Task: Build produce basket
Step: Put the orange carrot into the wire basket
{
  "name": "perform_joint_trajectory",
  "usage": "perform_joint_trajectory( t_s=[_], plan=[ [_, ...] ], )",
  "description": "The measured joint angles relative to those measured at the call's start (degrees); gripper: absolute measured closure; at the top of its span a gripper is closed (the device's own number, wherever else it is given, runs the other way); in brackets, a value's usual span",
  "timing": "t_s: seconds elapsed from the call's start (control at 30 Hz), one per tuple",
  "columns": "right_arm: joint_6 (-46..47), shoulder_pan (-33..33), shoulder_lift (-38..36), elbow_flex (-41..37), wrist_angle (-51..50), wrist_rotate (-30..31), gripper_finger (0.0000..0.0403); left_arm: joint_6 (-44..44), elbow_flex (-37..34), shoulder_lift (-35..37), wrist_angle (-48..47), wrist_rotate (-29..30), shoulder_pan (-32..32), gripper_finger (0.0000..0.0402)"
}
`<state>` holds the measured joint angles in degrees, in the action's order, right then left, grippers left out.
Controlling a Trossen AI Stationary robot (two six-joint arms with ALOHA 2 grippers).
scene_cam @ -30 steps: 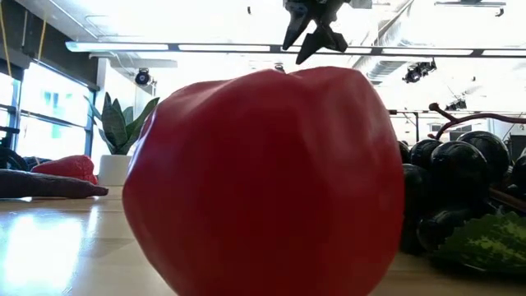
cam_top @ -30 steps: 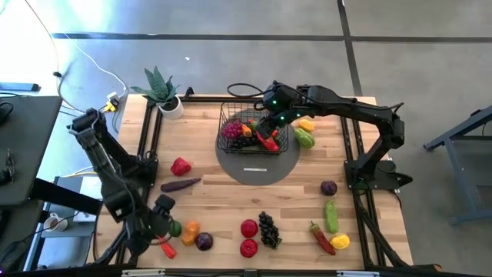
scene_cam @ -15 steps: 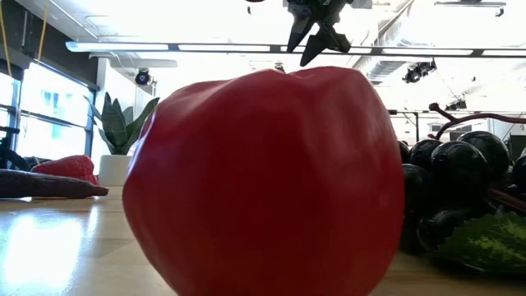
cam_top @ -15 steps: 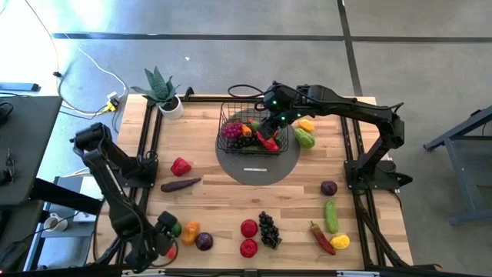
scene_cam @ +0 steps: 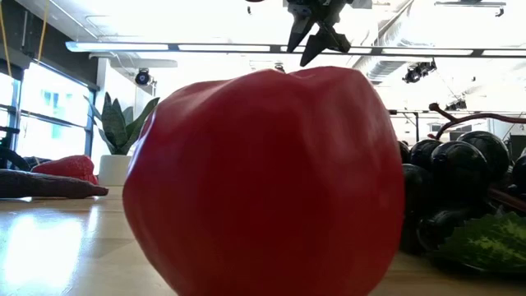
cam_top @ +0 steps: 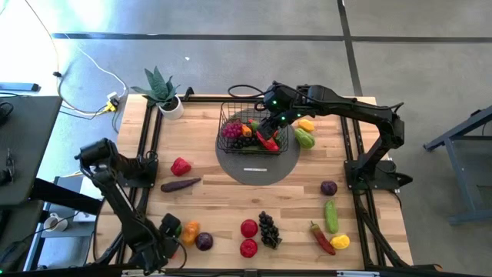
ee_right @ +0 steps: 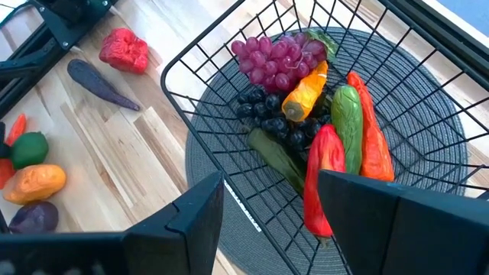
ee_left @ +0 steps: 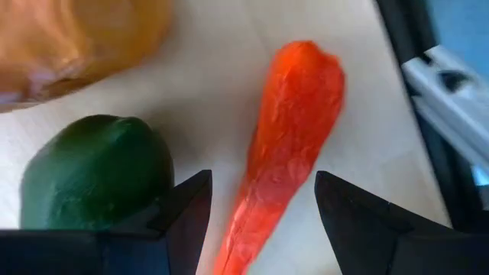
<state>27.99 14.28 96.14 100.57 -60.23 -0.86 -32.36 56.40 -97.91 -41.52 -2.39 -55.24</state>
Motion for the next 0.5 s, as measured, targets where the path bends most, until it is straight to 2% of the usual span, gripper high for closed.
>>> perform_joint_trajectory(
  t_s=[0.23,0.33,0.5],
  plan=[
    [-1.06,0.00,0.00,0.00,-0.88,0.00,0.0208,-0.49,0.03,-2.88,1.72,-1.58,0.00,0.0188],
    [-1.07,0.00,0.00,0.00,-1.47,0.00,0.0208,-0.52,0.04,-2.91,1.73,-1.60,0.07,0.0217],
    [-1.07,0.00,0.00,0.00,-2.37,0.00,0.0208,-0.49,0.06,-2.42,2.70,-3.00,0.00,0.0294]
  ],
)
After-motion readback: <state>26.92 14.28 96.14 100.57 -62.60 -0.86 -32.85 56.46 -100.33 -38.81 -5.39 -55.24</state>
